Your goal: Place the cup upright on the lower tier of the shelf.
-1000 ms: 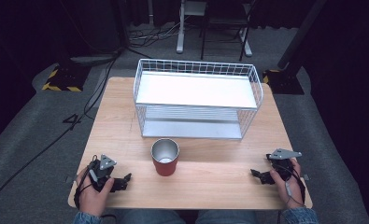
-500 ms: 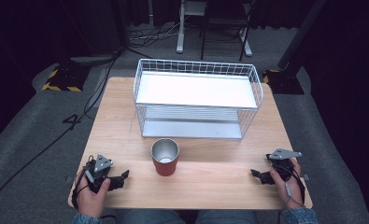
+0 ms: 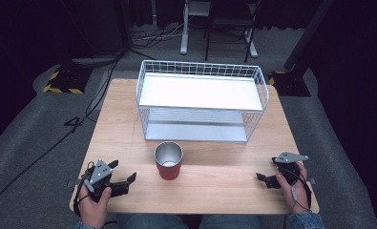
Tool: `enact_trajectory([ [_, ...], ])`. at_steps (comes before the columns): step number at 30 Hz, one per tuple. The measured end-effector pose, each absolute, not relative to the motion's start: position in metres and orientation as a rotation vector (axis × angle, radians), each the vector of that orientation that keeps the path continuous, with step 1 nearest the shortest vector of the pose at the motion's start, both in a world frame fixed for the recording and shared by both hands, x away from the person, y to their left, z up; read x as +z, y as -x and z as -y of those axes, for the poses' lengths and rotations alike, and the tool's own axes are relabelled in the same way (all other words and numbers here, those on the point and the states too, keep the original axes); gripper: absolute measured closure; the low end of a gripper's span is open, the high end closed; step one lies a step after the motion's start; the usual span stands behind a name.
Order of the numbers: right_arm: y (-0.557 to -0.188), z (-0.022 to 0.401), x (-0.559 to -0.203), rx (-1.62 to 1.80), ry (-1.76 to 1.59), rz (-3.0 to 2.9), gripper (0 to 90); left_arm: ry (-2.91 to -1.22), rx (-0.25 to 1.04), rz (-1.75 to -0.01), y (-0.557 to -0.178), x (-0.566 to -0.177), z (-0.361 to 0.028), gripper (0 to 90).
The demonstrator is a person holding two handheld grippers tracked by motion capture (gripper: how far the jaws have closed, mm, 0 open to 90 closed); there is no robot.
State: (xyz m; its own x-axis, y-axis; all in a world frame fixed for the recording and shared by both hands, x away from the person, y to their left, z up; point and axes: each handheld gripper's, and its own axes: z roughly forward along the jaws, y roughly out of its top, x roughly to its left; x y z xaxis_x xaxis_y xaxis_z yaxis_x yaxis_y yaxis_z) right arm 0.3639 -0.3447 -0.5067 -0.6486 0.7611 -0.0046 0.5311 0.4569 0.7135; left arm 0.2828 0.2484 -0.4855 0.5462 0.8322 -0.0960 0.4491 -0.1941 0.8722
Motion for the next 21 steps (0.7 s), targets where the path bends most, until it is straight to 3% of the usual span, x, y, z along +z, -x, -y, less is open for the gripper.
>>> enact_trajectory([
  [10, -0.364, 0.345, -0.507, 0.999, -1.1, -2.388, 0.2, -1.746, 0.565, -0.938, -0.273, -0.485, -0.229, 15.9],
  [21, -0.364, 0.345, -0.507, 0.999, -1.1, -2.388, 0.2, -1.738, 0.541, -0.908, -0.273, -0.485, -0.208, 15.5],
])
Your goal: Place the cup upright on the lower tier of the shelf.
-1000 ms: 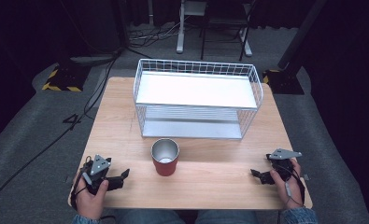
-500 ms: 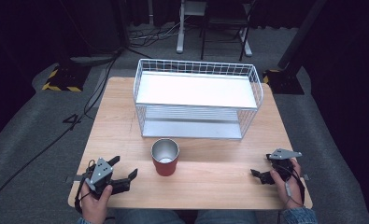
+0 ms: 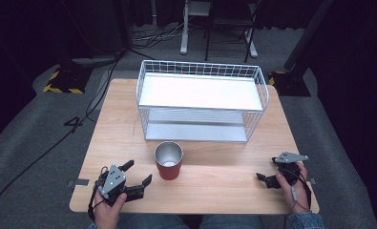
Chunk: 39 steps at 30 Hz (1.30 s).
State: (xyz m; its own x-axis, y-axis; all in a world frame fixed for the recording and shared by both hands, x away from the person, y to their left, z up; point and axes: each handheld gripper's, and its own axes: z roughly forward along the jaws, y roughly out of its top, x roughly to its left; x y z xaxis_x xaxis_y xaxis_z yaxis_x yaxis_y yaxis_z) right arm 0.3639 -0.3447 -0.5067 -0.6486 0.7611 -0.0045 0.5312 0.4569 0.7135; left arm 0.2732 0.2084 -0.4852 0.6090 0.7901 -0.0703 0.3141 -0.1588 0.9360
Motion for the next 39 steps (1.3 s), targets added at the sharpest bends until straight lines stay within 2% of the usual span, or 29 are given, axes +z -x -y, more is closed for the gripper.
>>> enact_trajectory([
  [22, -0.364, 0.345, -0.507, 0.998, -1.1, -2.388, 0.2, -1.817, 0.424, -0.851, -0.297, -0.49, -0.175, 15.3],
  [30, -0.364, 0.345, -0.507, 0.998, -1.1, -2.388, 0.2, -1.849, 0.37, -0.851, -0.306, -0.492, -0.161, 11.9],
  [39, -0.364, 0.345, -0.507, 0.998, -1.1, -2.388, 0.2, -1.877, 0.379, -0.9, -0.316, -0.494, -0.139, 12.3],
])
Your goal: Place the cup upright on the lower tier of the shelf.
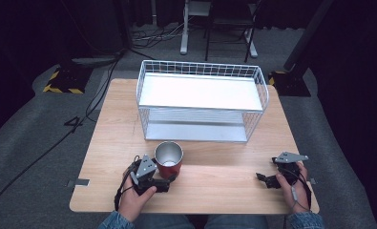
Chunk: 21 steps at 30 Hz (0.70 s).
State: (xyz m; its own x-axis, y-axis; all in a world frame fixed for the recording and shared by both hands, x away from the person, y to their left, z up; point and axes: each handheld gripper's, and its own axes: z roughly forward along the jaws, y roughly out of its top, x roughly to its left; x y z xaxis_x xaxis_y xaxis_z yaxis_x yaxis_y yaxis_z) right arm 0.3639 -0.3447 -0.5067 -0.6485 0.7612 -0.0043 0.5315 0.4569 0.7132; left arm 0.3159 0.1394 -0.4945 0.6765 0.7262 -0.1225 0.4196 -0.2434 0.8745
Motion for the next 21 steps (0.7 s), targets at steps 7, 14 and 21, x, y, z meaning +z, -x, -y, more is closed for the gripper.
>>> enact_trajectory([
  [7, -0.364, 0.345, -0.507, 0.998, -1.1, -2.388, 0.2, -1.879, 0.395, -0.918, -0.319, -0.496, -0.135, 11.2],
  [14, -0.364, 0.345, -0.507, 0.998, -1.098, -2.389, 0.2, -1.891, 0.426, -0.945, -0.321, -0.5, -0.128, 13.2],
  [21, -0.364, 0.345, -0.507, 0.998, -1.1, -2.388, 0.2, -1.898, 0.49, -0.945, -0.321, -0.499, -0.122, 14.4],
])
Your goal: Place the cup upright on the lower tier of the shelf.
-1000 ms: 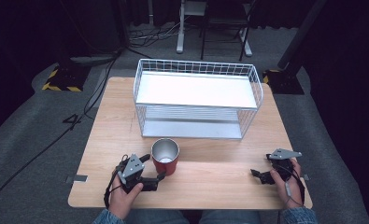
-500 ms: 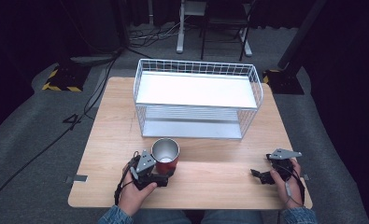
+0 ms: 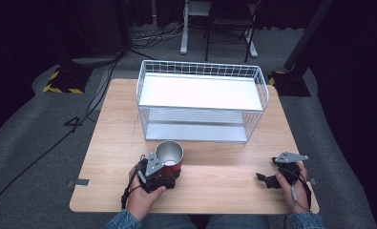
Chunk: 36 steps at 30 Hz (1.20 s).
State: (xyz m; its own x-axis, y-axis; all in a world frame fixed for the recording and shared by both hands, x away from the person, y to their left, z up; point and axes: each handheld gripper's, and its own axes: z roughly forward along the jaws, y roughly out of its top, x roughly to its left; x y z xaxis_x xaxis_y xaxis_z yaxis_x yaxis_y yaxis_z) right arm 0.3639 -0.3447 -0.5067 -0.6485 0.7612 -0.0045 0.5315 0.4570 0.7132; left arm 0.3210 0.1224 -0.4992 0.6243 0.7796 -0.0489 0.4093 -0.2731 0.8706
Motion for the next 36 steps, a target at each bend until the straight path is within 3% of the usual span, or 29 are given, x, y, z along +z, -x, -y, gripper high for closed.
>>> enact_trajectory([
  [36, -0.363, 0.344, -0.507, 0.994, -1.092, -2.385, 0.5, -1.912, 0.48, -0.902, -0.319, -0.48, -0.127, 16.0],
])
